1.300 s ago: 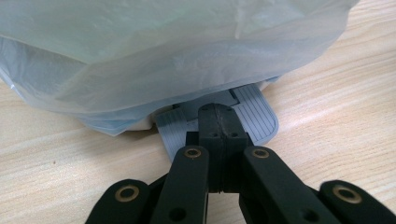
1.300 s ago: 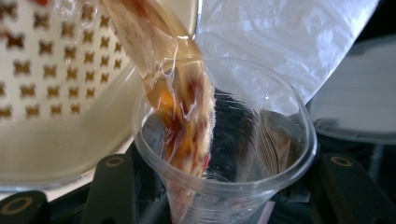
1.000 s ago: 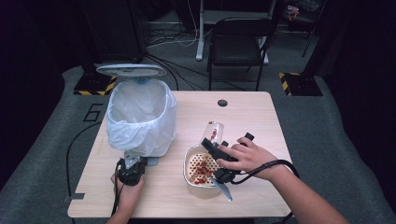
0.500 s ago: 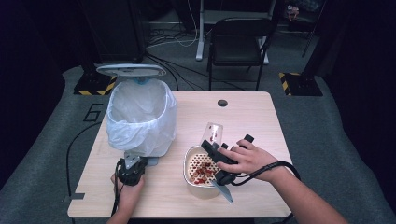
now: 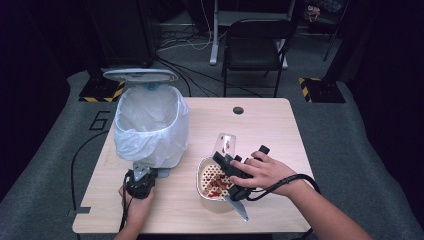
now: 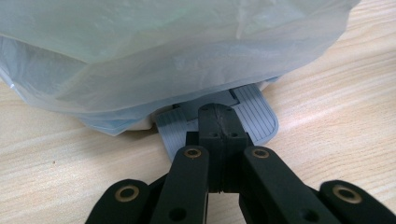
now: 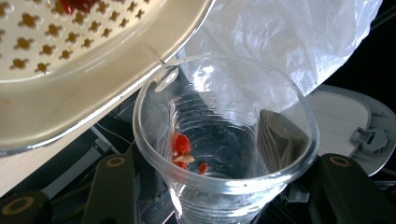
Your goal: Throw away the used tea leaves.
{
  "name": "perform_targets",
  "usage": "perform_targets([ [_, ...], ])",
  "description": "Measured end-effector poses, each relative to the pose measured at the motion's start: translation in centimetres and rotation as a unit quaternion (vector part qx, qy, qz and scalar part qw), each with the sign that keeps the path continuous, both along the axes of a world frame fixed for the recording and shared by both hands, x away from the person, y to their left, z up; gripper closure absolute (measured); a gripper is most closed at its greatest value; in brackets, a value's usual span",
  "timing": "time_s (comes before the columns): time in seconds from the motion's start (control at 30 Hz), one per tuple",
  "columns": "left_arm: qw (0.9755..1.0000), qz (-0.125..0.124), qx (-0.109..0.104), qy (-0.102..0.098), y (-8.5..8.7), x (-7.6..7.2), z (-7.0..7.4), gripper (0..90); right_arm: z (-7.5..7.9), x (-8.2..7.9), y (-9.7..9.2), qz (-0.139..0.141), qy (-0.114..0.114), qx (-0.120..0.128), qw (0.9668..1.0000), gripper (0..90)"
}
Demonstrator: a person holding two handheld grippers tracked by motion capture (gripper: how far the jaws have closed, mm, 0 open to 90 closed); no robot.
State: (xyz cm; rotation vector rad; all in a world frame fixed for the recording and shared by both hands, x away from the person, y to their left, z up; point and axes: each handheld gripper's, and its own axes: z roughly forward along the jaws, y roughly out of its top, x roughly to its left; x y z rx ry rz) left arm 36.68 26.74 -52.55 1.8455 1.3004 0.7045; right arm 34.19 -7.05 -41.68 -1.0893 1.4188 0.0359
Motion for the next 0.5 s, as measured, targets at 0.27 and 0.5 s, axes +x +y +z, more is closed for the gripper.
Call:
perform_targets([
  [0.27,1.0000,0.000,-0.001,0.000,0.01,0.01,0.00,90.0,0.28,-0.10,0.09,0.004,-0.002,0.000,1.0000,45.3],
  [0.5,1.0000,0.001,-0.002,-0.002,-0.01,0.01,-0.03,90.0,0.32,-0.20,0.09,0.006,-0.004,0.001,1.0000,45.3],
])
